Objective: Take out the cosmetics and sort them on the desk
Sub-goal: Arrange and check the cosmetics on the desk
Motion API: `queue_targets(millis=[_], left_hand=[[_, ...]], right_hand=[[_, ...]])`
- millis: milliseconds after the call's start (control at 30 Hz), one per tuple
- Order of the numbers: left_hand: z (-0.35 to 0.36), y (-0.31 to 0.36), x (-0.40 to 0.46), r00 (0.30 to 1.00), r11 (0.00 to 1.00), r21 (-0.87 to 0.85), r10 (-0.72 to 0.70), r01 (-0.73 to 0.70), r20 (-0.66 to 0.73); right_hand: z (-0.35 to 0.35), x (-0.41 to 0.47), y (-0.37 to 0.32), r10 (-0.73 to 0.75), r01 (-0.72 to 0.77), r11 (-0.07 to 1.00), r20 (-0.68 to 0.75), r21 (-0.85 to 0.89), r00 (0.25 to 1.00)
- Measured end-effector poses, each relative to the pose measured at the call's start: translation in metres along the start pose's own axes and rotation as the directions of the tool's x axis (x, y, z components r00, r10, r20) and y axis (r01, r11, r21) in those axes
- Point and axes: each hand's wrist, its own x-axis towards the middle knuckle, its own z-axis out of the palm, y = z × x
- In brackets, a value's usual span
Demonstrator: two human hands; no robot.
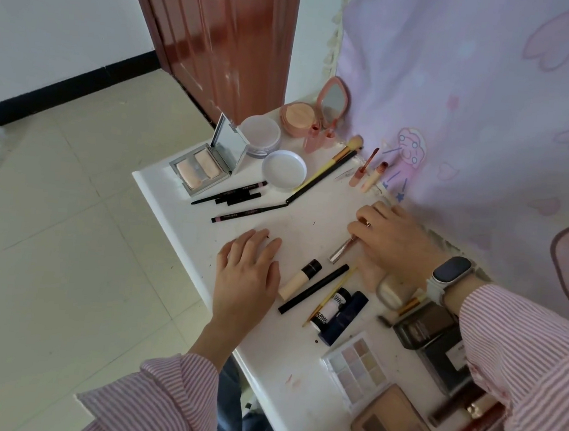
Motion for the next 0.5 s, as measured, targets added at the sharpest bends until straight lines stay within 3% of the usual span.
queue_targets(millis=[67, 133, 167, 233, 267, 300, 333, 500], left_hand=[[0.001, -0.001, 0.000, 1.000, 1.000, -0.005, 0.003, -0.003, -0.005], [0.001, -0.002, 0.000, 1.000, 1.000, -0.013, 0.002, -0.002, 0.000], [0.000, -0.002, -0.001, 1.000, 1.000, -0.022, -0.003, 0.003, 0.000], [-0.001, -0.001, 0.000, 1.000, 0.999, -0.049, -0.010, 0.009, -0.006], [-0.002, -0.001, 0.000, 1.000, 0.998, -0.063, -0.014, 0.013, -0.011], [-0.004, 0.000, 0.000, 1.000, 0.996, -0.084, -0.020, 0.019, -0.019], [-0.006, 0.000, 0.001, 0.999, 0.992, -0.121, -0.031, 0.028, -0.030], [-0.022, 0.003, 0.004, 0.995, 0.878, -0.467, -0.088, 0.103, 0.053]], right_hand=[[-0.001, -0.006, -0.002, 0.076, -0.055, 0.990, -0.157, 0.132, 0.985], [-0.007, -0.008, -0.012, 0.320, -0.165, 0.859, -0.257, 0.485, 0.912], [-0.011, -0.008, -0.018, 0.462, -0.193, 0.697, -0.226, 0.691, 0.858], [-0.023, -0.003, -0.030, 0.614, -0.146, 0.195, -0.005, 0.970, 0.790], [-0.028, -0.001, -0.036, 0.608, -0.114, -0.053, 0.123, 0.992, 0.784], [-0.032, 0.000, -0.041, 0.573, -0.110, -0.226, 0.223, 0.968, 0.789], [-0.033, 0.001, -0.046, 0.529, -0.131, -0.315, 0.288, 0.940, 0.798], [-0.031, 0.001, -0.062, 0.390, -0.174, -0.509, 0.406, 0.843, 0.826]])
